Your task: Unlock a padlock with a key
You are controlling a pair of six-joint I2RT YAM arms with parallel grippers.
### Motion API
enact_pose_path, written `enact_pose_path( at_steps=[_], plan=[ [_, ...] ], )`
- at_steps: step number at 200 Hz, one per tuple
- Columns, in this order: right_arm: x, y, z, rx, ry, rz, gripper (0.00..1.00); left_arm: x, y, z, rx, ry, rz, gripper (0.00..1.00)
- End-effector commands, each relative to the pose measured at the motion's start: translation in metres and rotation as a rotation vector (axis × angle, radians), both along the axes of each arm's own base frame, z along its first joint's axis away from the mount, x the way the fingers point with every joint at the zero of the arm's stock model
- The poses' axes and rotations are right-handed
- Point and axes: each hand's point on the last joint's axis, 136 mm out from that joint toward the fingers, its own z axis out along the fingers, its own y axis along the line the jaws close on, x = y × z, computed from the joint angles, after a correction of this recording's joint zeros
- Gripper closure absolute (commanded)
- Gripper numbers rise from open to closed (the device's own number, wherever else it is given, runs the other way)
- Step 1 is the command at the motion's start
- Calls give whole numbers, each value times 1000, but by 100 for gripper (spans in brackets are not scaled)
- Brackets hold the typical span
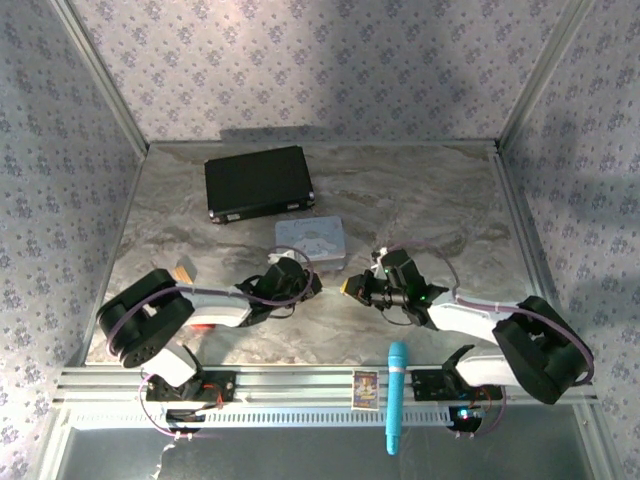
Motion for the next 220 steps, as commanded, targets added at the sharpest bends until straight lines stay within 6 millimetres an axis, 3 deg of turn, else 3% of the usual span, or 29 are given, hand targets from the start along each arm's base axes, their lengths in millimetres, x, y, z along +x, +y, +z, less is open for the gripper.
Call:
enact_pose_path(
  at_steps=[1, 29, 69, 124, 220],
  plan=[
    [0, 11, 7, 87, 24, 0, 100, 13, -3, 16, -174, -31, 120, 96],
    [2, 21, 11, 172, 61, 13, 100, 20, -13, 28, -292, -53, 139, 97],
    [1, 23, 4, 194, 118, 8, 100, 23, -16, 29, -402, -38, 183, 100],
    [6, 20, -6, 269, 165, -8, 100, 23, -11, 27, -413, -22, 215, 100],
    [19, 27, -3, 343, 146, -33, 100, 22, -15, 27, -454, 5, 218, 100]
  ],
)
